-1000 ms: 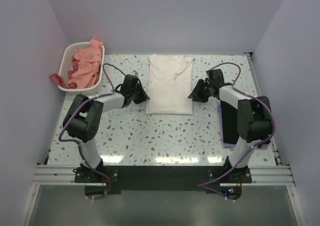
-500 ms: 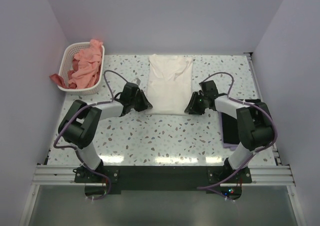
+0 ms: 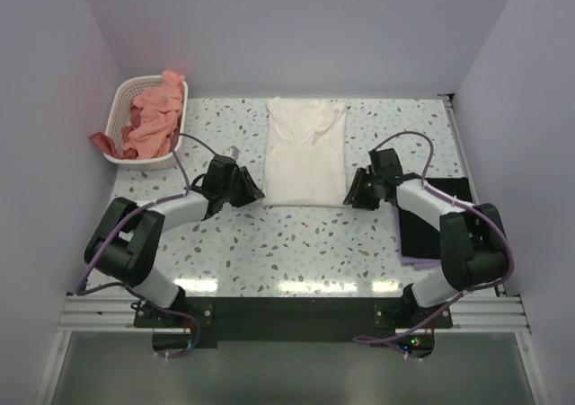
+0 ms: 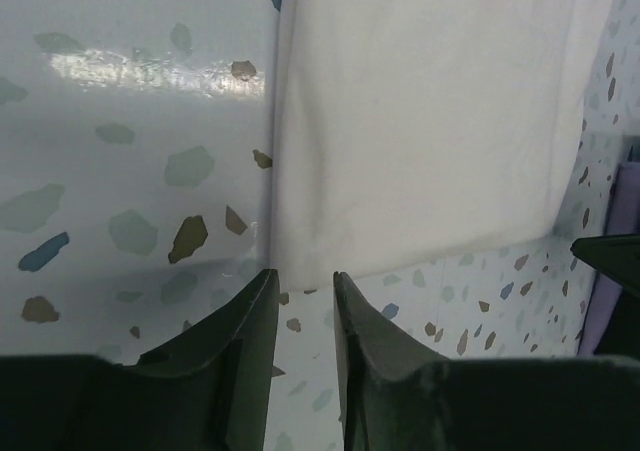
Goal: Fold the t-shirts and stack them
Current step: Fold the tshirt
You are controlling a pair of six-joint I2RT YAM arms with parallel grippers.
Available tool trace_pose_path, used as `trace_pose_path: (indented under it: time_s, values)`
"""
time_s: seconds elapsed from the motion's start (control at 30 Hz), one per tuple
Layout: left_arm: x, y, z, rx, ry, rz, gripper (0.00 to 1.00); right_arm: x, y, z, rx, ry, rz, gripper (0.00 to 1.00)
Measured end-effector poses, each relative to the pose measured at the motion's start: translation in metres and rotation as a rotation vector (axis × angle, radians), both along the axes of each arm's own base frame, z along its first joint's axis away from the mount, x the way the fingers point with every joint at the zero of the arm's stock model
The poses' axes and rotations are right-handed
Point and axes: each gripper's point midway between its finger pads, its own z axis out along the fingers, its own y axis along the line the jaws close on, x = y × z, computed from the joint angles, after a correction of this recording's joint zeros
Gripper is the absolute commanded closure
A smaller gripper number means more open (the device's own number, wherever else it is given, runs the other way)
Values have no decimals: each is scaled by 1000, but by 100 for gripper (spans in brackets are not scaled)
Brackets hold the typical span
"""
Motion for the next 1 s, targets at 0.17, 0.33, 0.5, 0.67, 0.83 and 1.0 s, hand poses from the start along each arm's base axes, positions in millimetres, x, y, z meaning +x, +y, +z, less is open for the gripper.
trace_pose_path:
  time_s: [0.17, 0.33, 0.5, 0.67, 0.83, 1.0]
  values:
    - [-4, 15, 5, 11, -8, 33, 59, 1, -4, 4, -11, -22, -4, 61]
    - [-11, 14, -16, 18, 48, 19, 58, -1, -5, -11, -25, 11, -8, 60]
    - [-9, 9, -16, -6, 37, 4, 59, 3, -3, -18, -20, 15, -14, 60]
    - [-7, 4, -17, -13, 25, -9, 63, 9, 4, -17, 2, -9, -9, 62]
    - [-9, -5, -20, -14, 17, -28, 73, 12, 8, -17, 16, -17, -11, 68]
    - [-8, -11, -23, -21, 17, -27, 95, 13, 8, -20, 19, -13, -16, 83]
